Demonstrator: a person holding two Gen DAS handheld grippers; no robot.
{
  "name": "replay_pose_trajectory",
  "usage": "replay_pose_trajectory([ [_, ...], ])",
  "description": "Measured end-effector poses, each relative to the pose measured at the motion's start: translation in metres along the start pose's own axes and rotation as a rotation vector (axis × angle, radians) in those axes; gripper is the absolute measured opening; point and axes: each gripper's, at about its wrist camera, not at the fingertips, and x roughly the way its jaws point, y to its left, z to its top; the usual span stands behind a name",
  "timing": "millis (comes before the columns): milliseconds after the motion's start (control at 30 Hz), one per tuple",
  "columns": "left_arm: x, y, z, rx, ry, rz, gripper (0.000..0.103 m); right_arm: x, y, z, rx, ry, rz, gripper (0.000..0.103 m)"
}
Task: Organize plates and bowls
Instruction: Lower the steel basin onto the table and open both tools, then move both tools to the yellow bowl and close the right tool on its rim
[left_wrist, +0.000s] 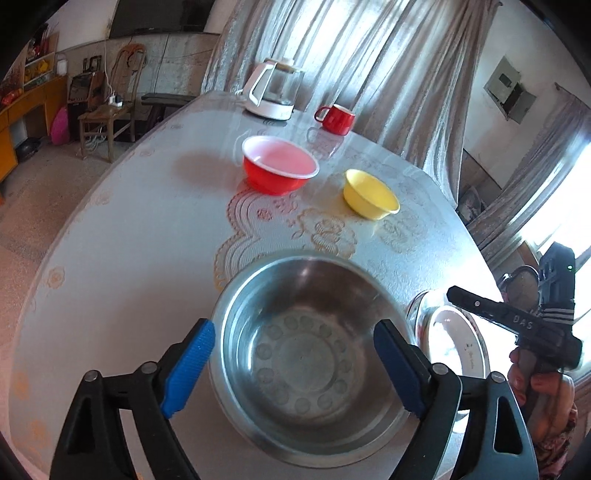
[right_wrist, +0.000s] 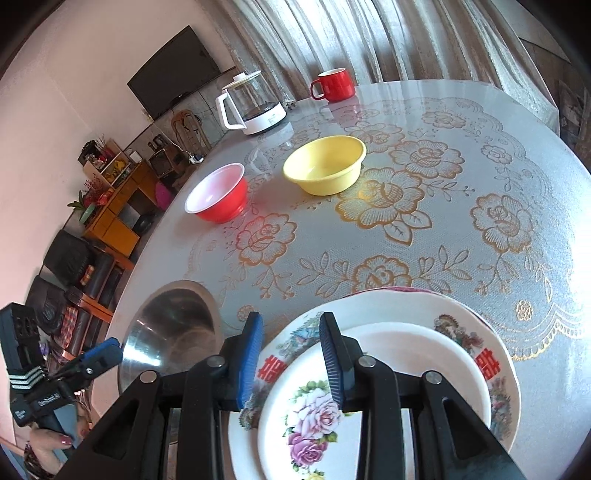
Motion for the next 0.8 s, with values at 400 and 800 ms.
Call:
replay_pose_trajectory([
  [400, 0.022, -0.049, 0.054, 0.112, 0.011, -0.003, 0.095, 0.011, -0.035, 0.066, -0.1, -0.033, -0.117, 0.033],
  [800, 0.075, -0.071, 0.107, 0.066, 0.026, 0.029, 0.095, 0.087, -0.073, 0.158, -0.01, 0.011, -0.101, 0.034],
])
